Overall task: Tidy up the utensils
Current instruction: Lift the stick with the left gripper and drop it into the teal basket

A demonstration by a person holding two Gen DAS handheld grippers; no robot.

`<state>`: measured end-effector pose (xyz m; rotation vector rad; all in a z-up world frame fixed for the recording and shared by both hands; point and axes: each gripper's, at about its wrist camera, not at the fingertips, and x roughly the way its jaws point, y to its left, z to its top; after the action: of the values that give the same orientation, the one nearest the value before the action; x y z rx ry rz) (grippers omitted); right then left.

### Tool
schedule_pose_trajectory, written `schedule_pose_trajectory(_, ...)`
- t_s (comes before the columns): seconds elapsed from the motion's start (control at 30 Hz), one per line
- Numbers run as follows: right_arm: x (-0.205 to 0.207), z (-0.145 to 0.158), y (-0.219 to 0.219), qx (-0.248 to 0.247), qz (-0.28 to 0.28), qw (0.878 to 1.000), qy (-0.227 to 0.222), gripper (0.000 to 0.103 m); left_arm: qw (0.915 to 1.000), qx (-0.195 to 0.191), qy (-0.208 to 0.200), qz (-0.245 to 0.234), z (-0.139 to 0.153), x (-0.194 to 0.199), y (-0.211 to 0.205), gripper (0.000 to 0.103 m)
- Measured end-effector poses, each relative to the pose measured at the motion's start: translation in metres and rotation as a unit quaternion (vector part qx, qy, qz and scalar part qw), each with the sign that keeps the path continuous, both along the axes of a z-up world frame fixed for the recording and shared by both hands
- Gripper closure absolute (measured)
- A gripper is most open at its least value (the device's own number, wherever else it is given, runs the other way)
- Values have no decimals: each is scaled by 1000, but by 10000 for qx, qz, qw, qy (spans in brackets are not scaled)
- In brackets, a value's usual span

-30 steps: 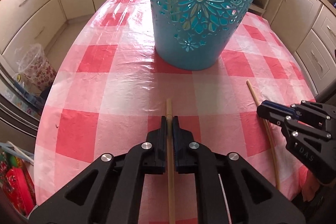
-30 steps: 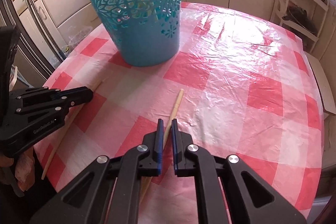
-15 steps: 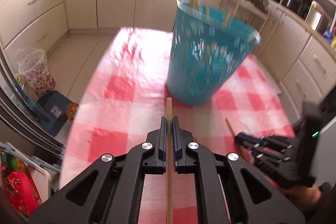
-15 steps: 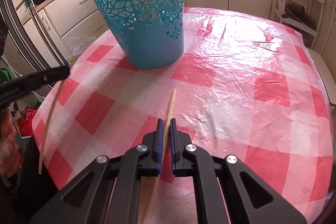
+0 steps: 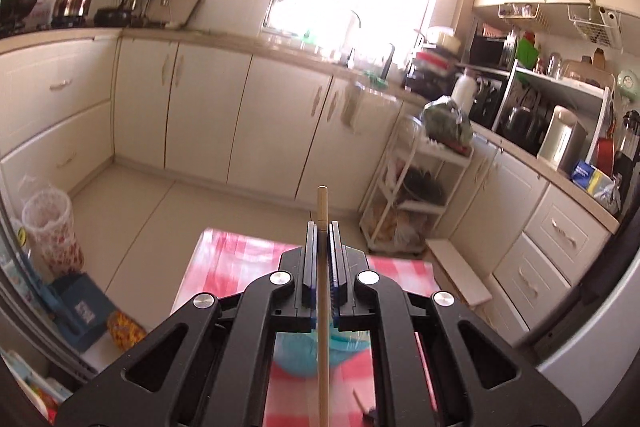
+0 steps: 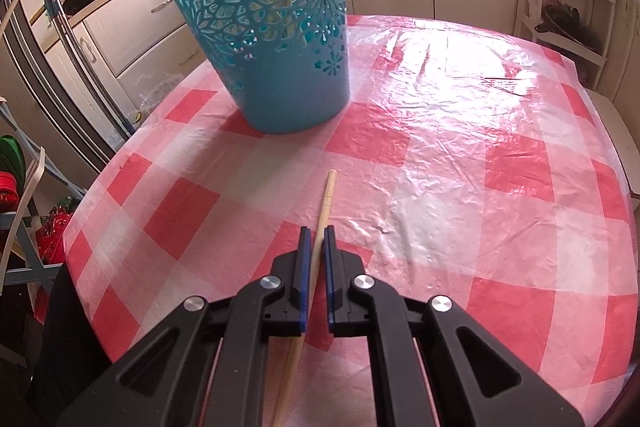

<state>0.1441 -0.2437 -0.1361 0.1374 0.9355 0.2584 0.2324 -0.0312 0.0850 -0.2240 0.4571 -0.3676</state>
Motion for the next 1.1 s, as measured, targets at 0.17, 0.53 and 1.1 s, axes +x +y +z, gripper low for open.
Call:
schedule_pose_trajectory(0.17,1,-2,-6,214,-21,9998,35,97,9988,-123,-408,240,13,34,-22,98)
schedule_pose_trajectory(0.53,2,-3,-12,458,3,9989,77,95,9976,-233,-442,474,-24,94,-53,98)
schedule_pose_trajectory(1.1,0,-3,-18,644,-16,9979,111,95,9952,937,175,228,-74,59,-62,90)
